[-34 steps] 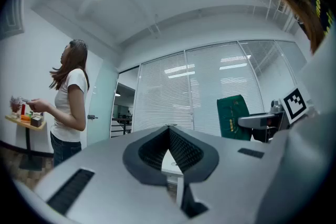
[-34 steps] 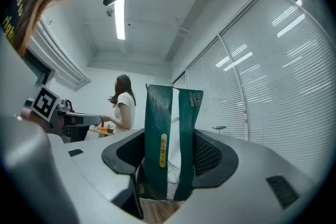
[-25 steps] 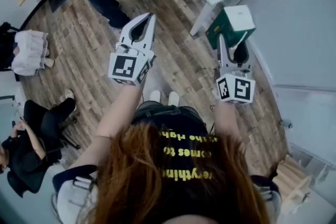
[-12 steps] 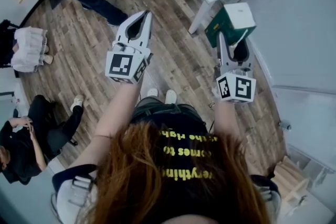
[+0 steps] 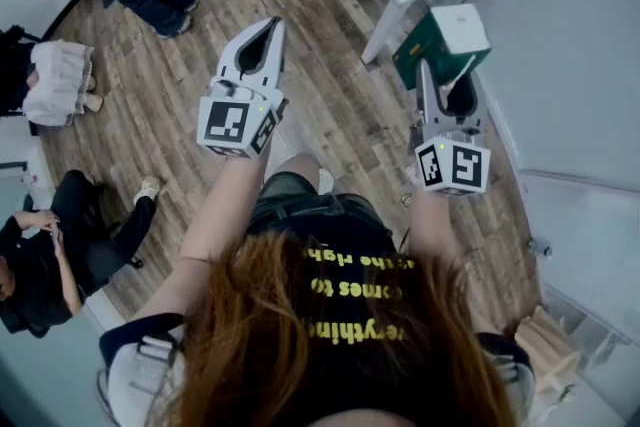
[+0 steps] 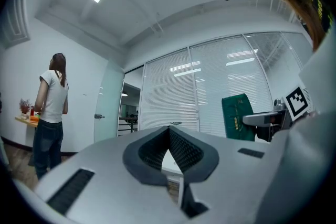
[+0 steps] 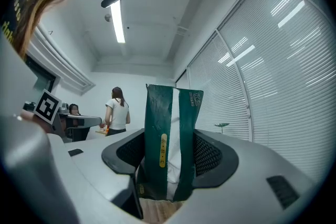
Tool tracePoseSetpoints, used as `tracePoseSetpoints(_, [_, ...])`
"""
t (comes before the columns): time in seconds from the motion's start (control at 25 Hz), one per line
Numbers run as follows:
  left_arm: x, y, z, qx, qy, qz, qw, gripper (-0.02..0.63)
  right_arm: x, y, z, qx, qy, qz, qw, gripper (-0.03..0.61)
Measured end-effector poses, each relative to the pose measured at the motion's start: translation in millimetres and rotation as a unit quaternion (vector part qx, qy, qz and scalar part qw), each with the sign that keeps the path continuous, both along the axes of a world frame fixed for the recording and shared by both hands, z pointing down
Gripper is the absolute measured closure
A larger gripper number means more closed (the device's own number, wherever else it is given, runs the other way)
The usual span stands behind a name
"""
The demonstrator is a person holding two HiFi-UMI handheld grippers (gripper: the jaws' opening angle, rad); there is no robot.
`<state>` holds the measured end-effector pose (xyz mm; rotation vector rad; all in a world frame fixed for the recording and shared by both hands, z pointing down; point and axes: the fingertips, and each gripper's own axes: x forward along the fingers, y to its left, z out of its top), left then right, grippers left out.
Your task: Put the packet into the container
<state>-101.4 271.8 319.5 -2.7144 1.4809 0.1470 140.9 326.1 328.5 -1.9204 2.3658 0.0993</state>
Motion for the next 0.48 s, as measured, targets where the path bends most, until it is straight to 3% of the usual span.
tracePoseSetpoints(0.48, [5.9, -48.4, 9.1, -0.006, 0.004, -0.006, 1.0, 0.612, 5.4, -47.6, 5.5, -0.004, 0.005, -0.005, 1.0, 0.314])
